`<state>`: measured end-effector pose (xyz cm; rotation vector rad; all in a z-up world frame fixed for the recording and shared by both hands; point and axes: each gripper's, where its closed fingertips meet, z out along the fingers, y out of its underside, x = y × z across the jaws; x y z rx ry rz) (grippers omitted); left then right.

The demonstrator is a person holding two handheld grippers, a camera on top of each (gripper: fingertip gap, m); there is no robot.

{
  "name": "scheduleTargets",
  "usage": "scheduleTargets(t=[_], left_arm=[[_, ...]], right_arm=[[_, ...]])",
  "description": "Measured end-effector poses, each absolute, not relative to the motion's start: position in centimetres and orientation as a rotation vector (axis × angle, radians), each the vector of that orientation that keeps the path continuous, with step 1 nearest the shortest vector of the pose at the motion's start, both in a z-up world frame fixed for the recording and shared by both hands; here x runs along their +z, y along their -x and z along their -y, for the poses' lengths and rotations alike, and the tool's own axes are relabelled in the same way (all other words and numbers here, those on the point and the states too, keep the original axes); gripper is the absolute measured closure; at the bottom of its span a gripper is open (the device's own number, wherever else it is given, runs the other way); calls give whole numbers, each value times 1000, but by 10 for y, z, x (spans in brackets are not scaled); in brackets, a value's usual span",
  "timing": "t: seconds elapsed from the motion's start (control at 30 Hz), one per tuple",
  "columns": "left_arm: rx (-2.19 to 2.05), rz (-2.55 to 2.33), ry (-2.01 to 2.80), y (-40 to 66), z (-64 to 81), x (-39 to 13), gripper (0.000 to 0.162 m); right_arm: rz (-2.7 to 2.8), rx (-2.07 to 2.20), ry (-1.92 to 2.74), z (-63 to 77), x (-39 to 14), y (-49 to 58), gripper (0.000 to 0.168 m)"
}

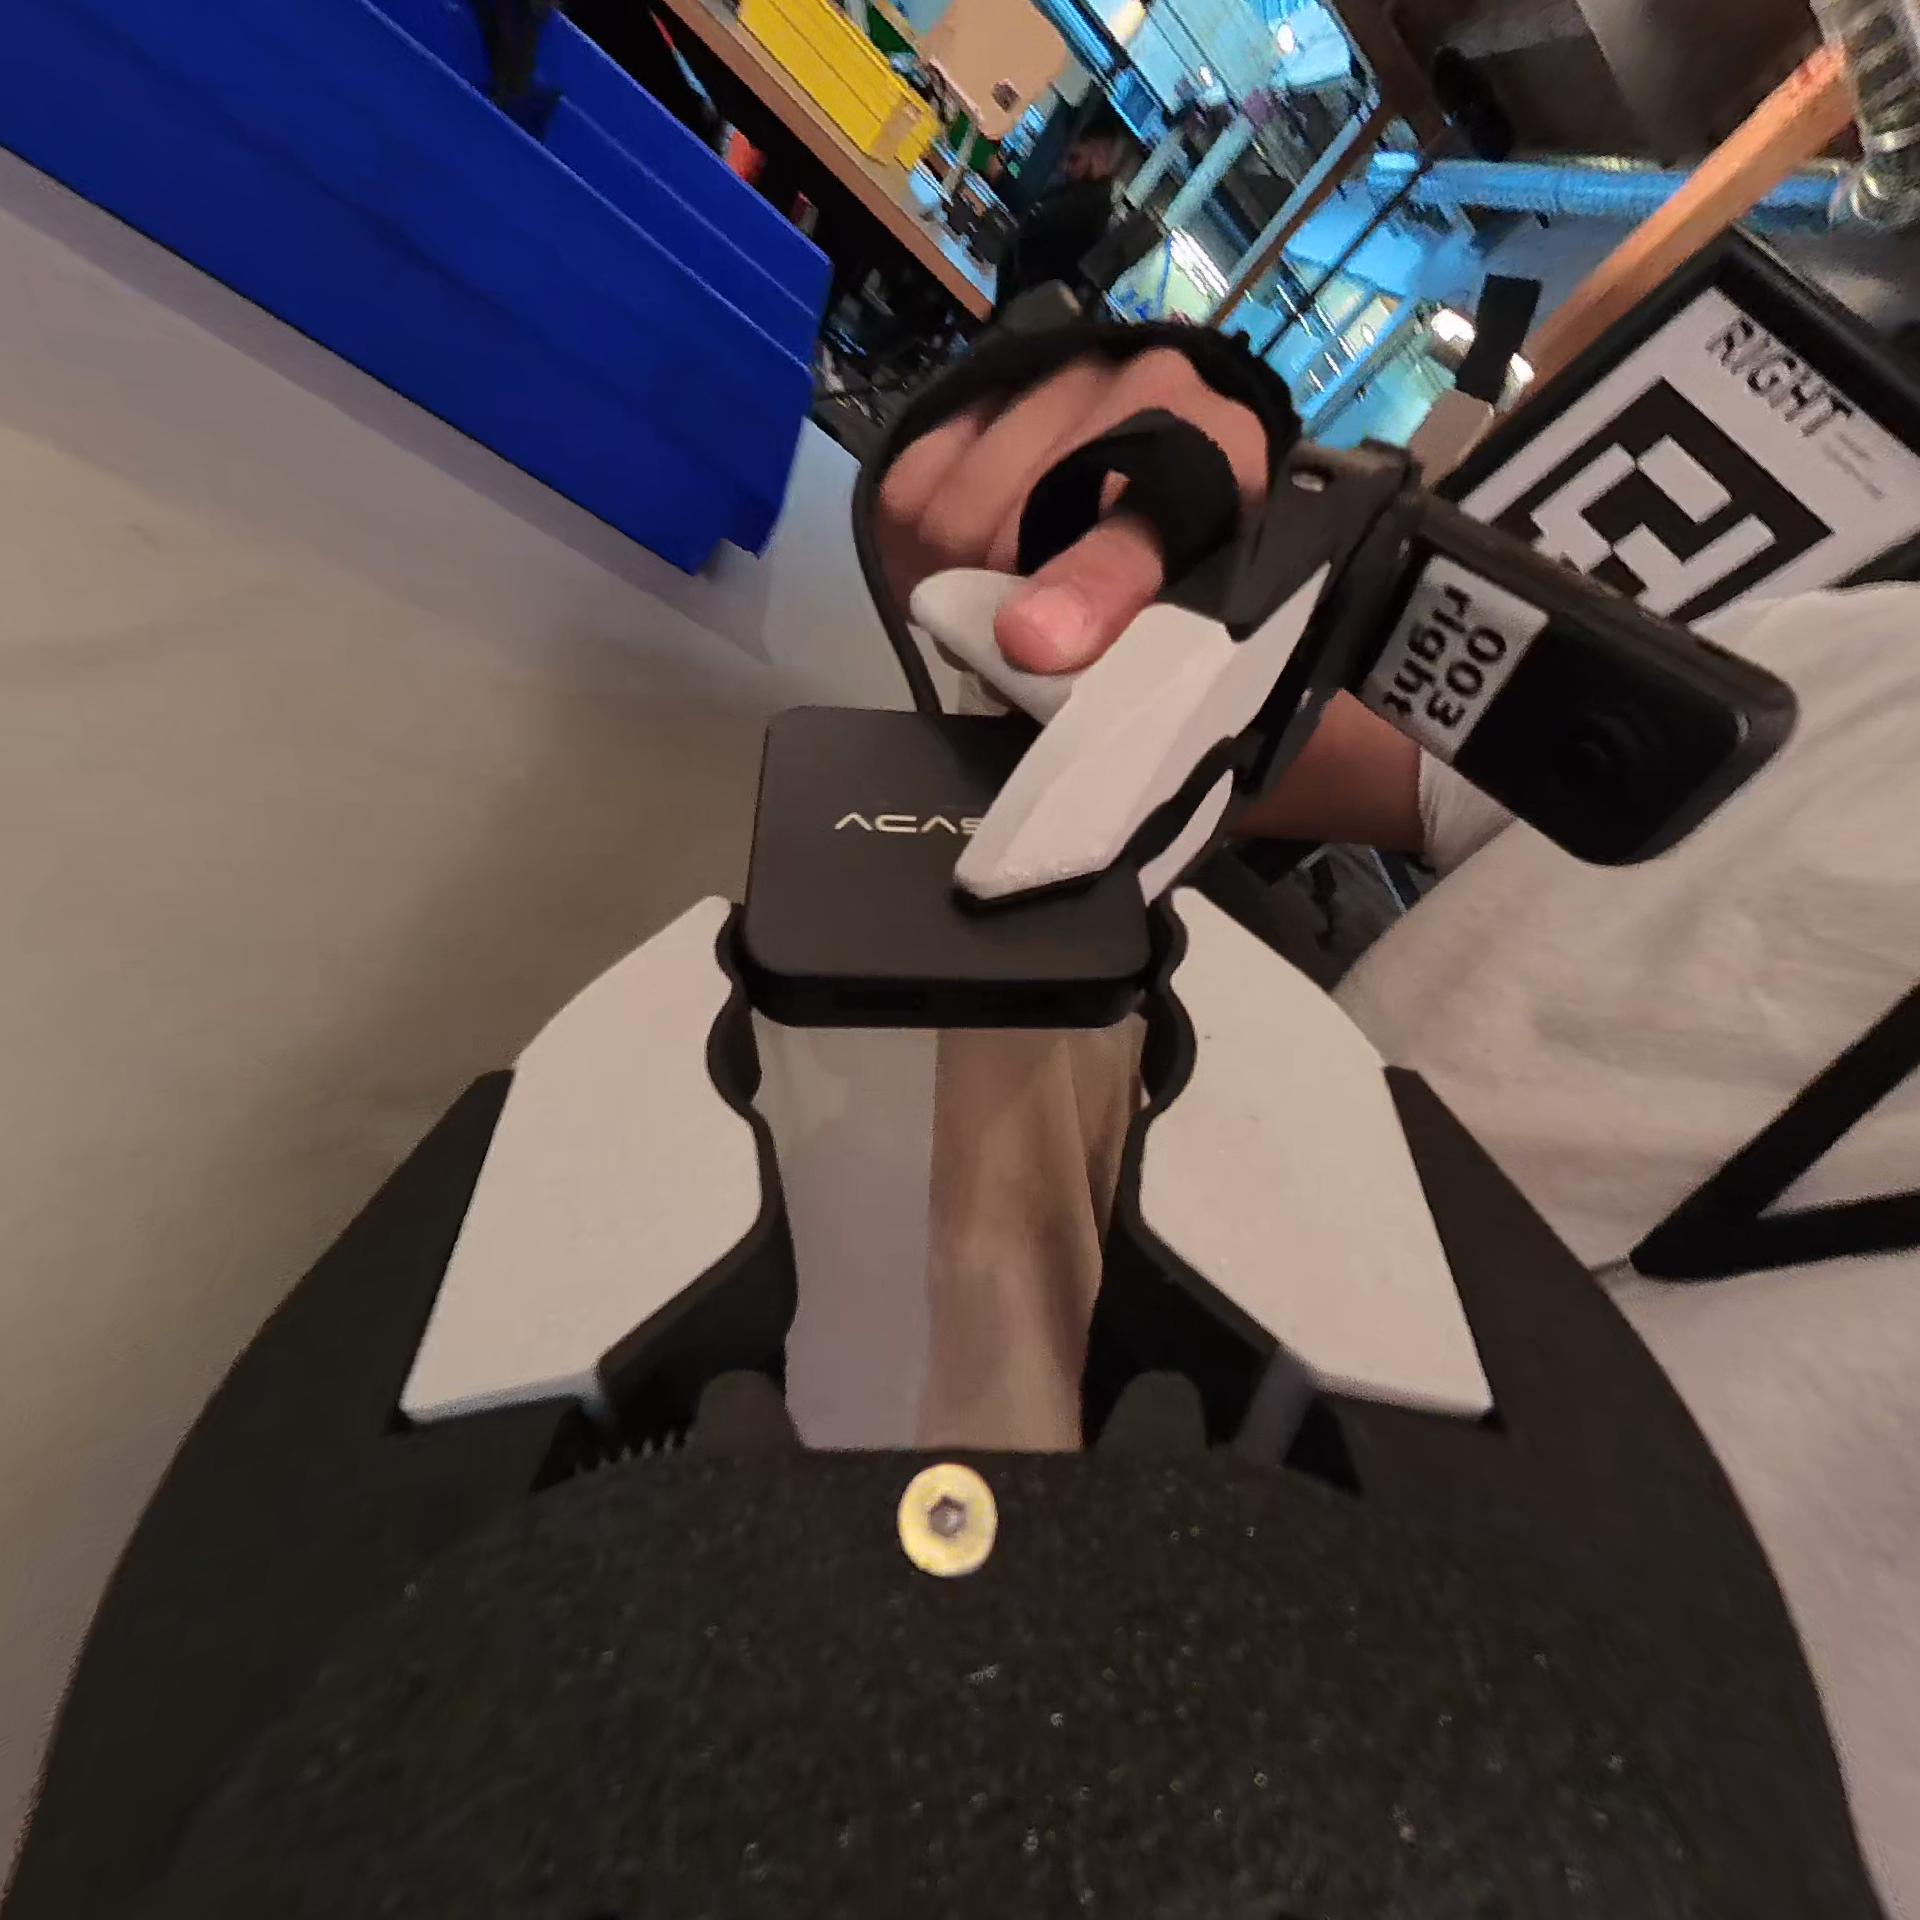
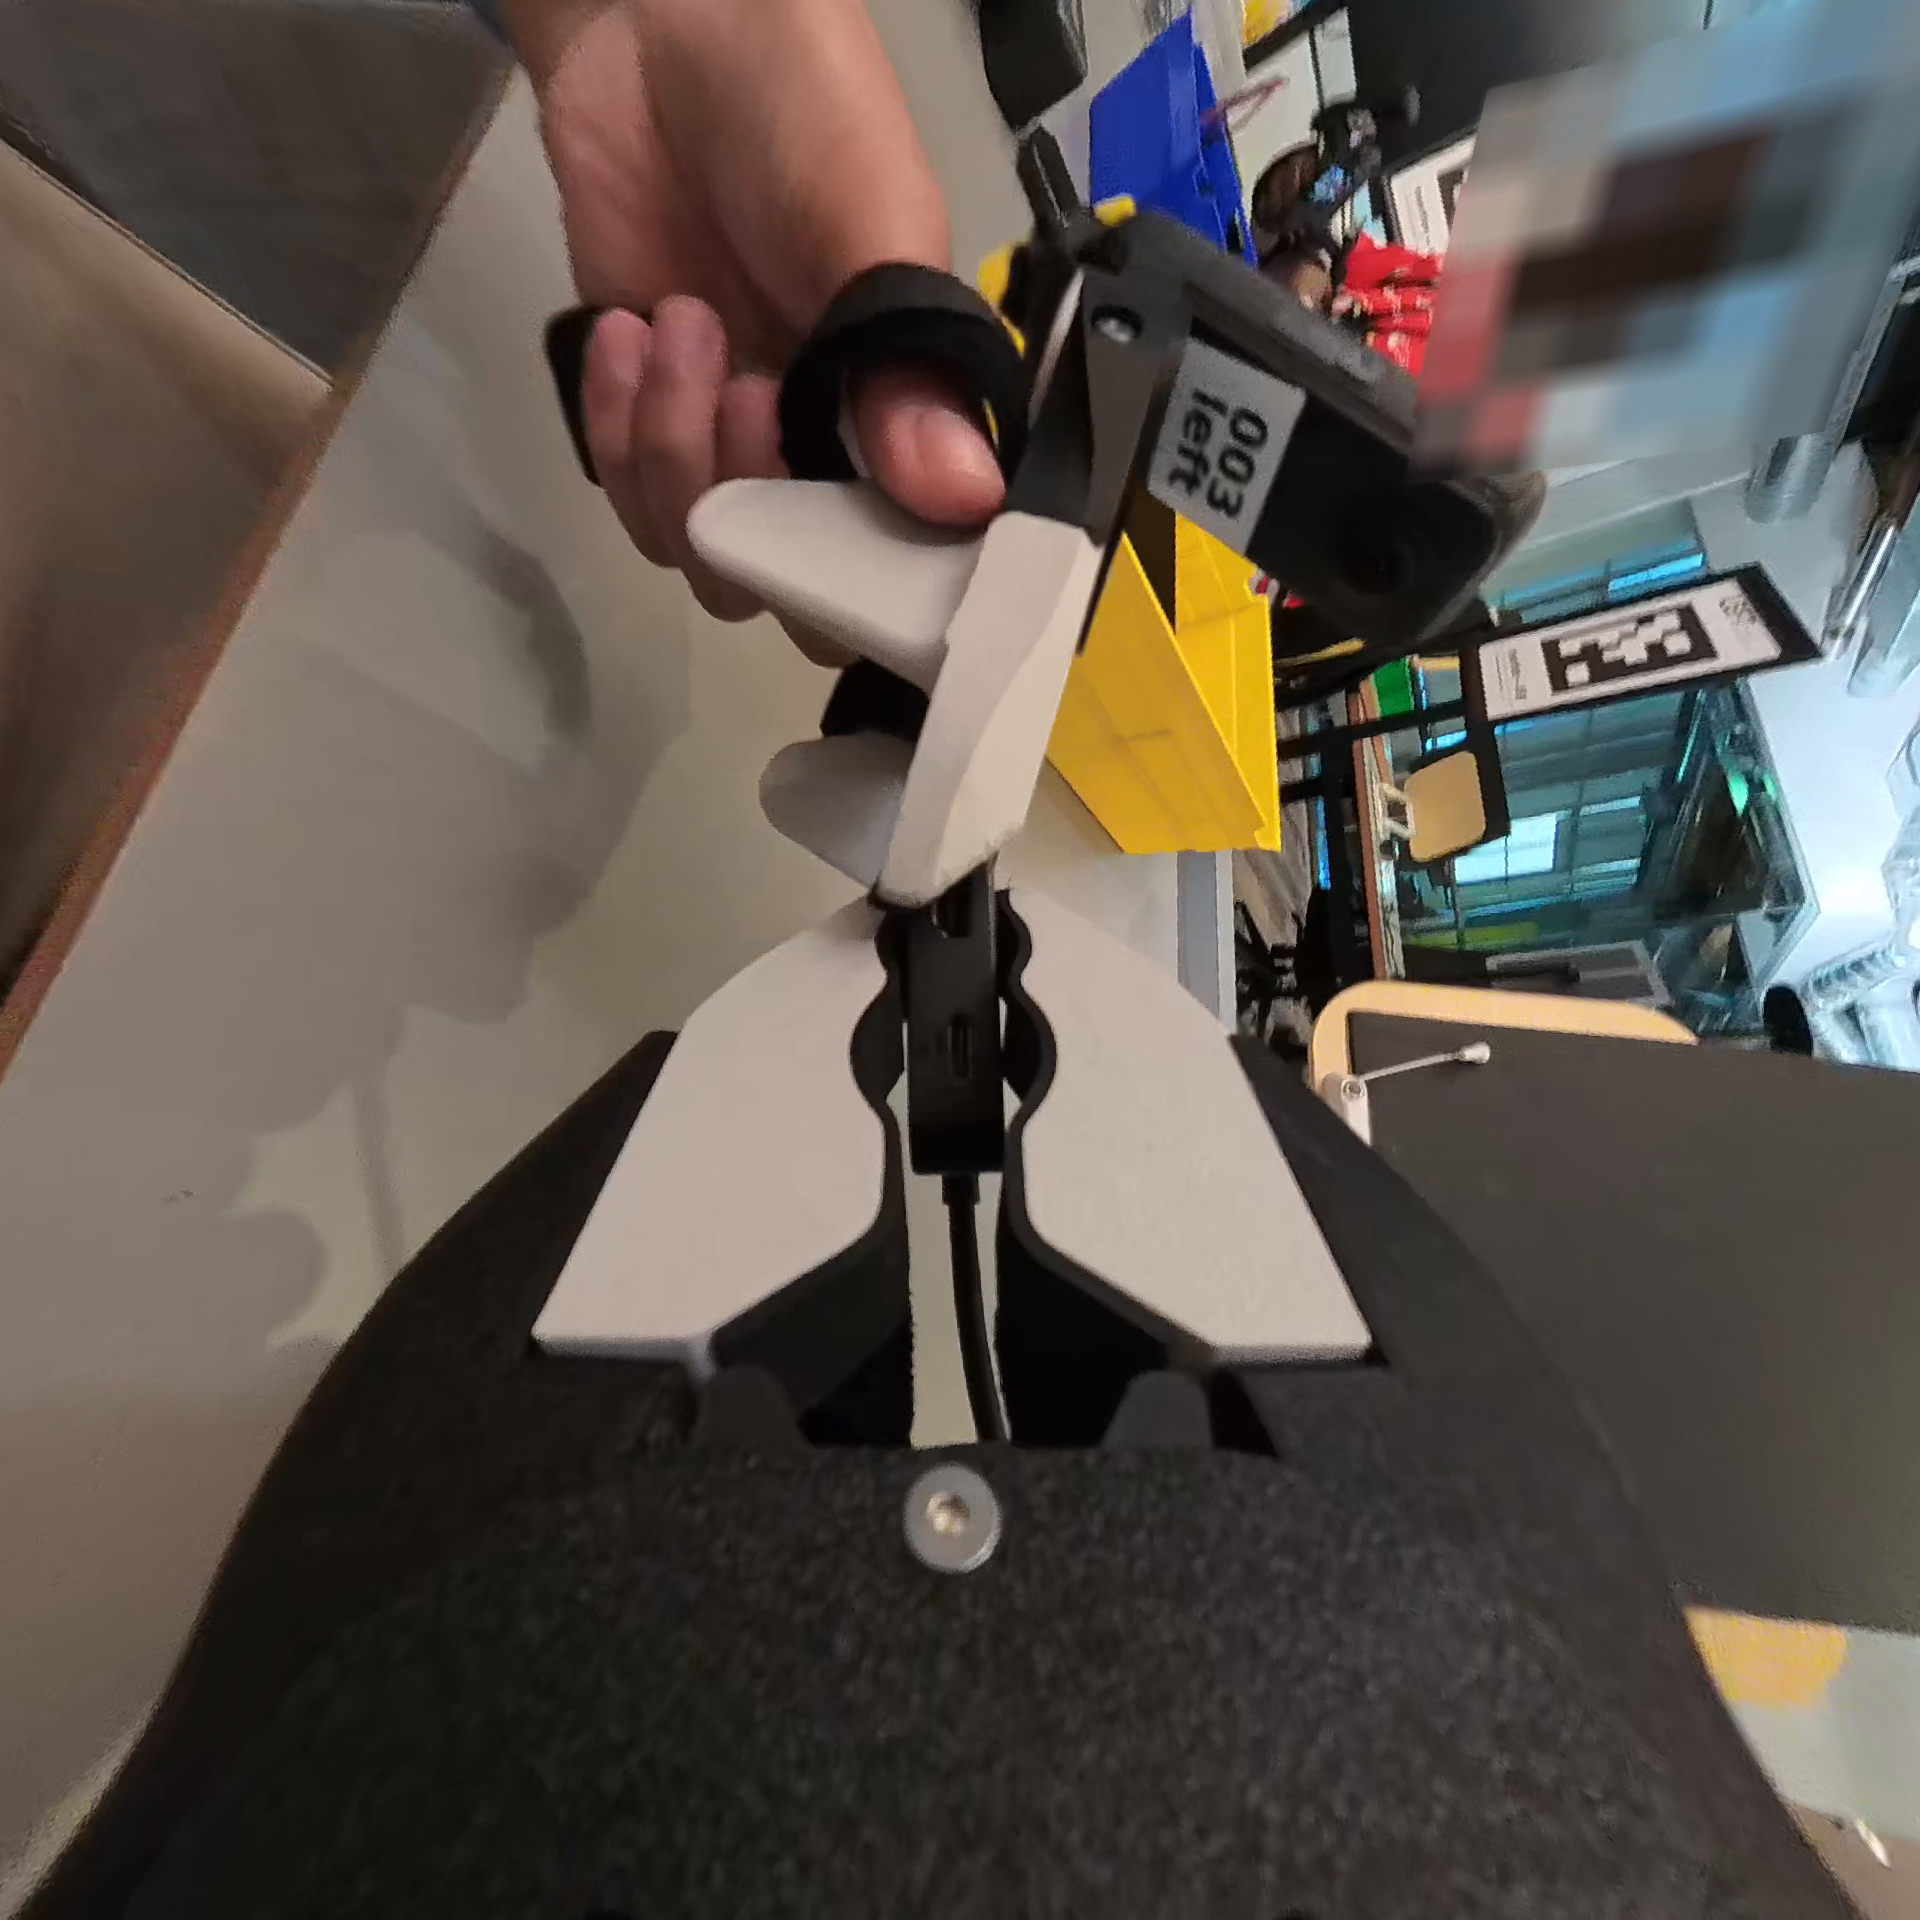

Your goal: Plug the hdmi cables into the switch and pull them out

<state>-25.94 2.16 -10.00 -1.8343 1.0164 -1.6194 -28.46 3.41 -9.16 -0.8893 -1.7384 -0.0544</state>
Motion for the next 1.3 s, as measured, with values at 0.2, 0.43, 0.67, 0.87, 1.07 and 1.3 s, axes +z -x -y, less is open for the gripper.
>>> scheduleTargets(t=[0.2, 0.43, 0.67, 0.87, 1.07, 1.3], left_arm=[[-1747, -1130, 1714, 256, -5, -89, 90], [-1780, -1092, 1717, 256, -14, -90, 90], [-1926, -1041, 1694, 255, -13, -88, 90], [-1368, -863, 1978, 277, -73, -120, 103], [-650, -811, 2013, 323, -47, -134, 106], [-699, -494, 2135, 350, 20, -176, 115]], right_arm=[[1684, 68, 781, -13, -79, 285, 155], [1609, 26, 787, -22, -77, 279, 152], [1601, 131, 831, -20, -78, 280, 155], [1577, -87, 937, -92, -95, 271, 155], [1535, -309, 1169, -229, -147, 251, 155], [1457, -388, 1122, -264, -176, 275, 155]])
